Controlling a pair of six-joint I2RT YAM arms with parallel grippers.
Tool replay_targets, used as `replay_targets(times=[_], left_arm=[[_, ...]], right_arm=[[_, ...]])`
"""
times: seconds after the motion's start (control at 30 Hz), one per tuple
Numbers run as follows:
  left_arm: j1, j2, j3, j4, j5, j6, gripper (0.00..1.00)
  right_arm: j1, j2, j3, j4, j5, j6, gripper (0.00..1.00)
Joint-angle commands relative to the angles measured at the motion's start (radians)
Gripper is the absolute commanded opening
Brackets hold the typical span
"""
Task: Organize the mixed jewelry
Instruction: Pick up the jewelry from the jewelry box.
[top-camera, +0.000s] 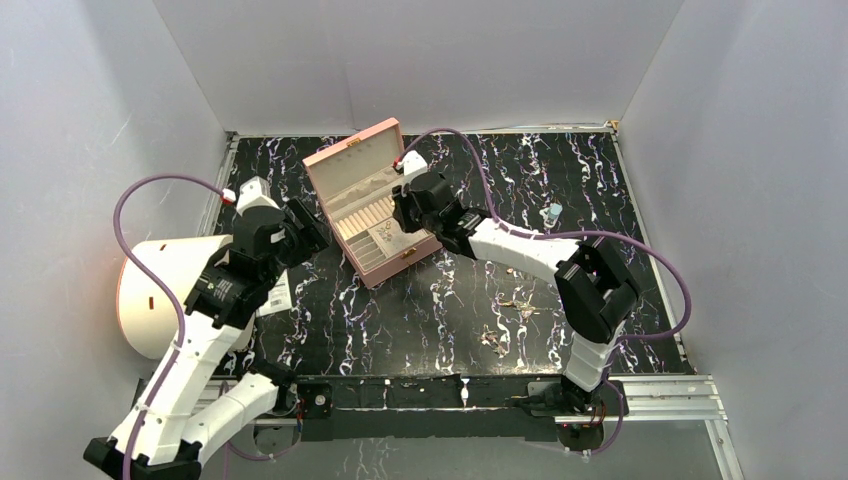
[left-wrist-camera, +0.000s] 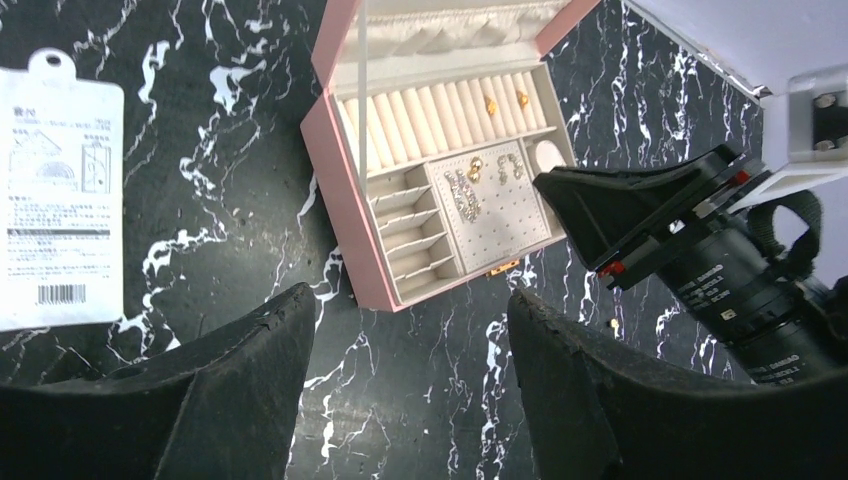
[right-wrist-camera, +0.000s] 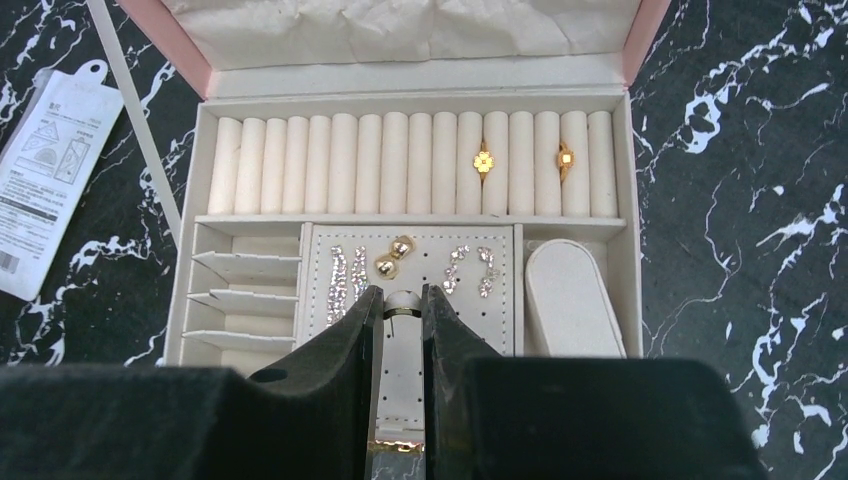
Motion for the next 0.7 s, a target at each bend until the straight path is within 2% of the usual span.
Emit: replay_targets(times=[0.0, 0.17, 0.33, 0.5, 0.67], left_arm=[[0.004, -0.036, -0.086, 0.096, 0.021, -0.045, 0.68], [0.004, -0.046, -0.221, 0.272, 0.087, 0.066, 0.68], [0.004, -0.059, -0.338, 0.446, 0.109, 0.133, 0.68], [0.004, -0.057, -0.394, 0.544, 0.124, 0.199, 0.68], [0.004, -0.073, -0.426, 0.561, 0.087, 0.224, 0.68]], right_arm=[[0.008, -0.051, -0.028, 0.214, -0.048, -0.071, 0.24], [0.008, -0.074, -0.123, 0.394, -0.094, -0.088, 0.26], [0.009, -0.079, -0.192, 0.484, -0.086, -0.094, 0.25], [0.012, -0.073, -0.264, 0.578, -0.1, -0.098, 0.26], [0.013, -0.073, -0.327, 0.655, -0.104, -0.101, 0.26]])
